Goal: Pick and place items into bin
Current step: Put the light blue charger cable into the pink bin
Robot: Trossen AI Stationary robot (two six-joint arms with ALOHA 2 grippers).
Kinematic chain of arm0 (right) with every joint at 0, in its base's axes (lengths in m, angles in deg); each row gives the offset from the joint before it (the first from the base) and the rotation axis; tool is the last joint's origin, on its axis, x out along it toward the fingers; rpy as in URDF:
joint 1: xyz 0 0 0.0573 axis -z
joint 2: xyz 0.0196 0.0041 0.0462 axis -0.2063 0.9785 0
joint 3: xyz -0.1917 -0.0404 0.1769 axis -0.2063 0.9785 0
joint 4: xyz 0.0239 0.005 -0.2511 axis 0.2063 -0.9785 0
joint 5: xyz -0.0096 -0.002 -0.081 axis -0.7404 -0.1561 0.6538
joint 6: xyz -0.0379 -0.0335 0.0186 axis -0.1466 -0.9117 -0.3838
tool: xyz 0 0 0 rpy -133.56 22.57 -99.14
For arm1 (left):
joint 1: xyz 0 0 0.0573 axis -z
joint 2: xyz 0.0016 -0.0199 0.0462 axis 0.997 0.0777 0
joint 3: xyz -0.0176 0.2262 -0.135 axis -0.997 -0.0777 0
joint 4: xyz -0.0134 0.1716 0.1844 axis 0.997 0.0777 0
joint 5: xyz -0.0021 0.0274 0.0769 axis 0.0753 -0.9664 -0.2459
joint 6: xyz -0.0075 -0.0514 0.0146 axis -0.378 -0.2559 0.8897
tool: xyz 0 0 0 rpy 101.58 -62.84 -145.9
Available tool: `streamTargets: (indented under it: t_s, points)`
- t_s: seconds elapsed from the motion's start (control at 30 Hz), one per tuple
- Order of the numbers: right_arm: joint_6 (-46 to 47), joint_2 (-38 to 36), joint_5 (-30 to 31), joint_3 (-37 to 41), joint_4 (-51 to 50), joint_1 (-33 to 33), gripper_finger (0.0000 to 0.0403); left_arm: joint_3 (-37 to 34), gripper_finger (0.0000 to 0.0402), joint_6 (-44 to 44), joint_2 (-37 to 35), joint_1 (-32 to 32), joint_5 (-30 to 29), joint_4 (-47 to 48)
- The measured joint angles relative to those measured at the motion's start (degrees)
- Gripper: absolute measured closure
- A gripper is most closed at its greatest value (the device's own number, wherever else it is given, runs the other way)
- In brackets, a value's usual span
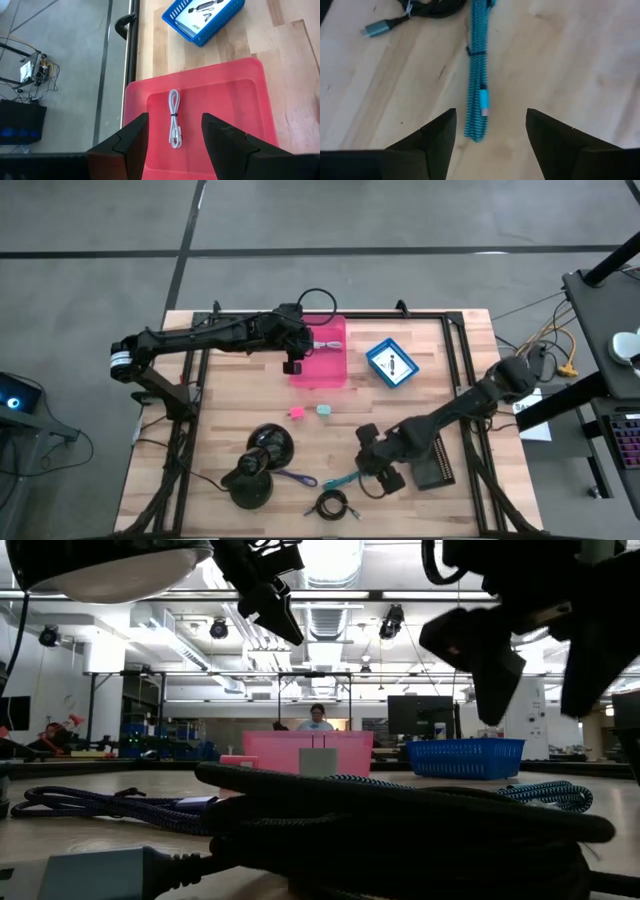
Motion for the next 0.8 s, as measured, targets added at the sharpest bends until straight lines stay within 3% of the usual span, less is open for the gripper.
streamTargets:
  t_s: [0.3, 0.8]
  points:
    - [3.7, 6.1, 0.1, -2.6, -0.6, -0.9, 0.0177, 0.0, 0.0234, 0.0, 0.0, 0.0, -0.1, 0.0]
    - [5.5, 7.9, 0.6, -0.9, -0.8, -1.3, 0.0185, -0.2, 0.0234, 0.1, 0.0, 0.0, -0.1, 0.0]
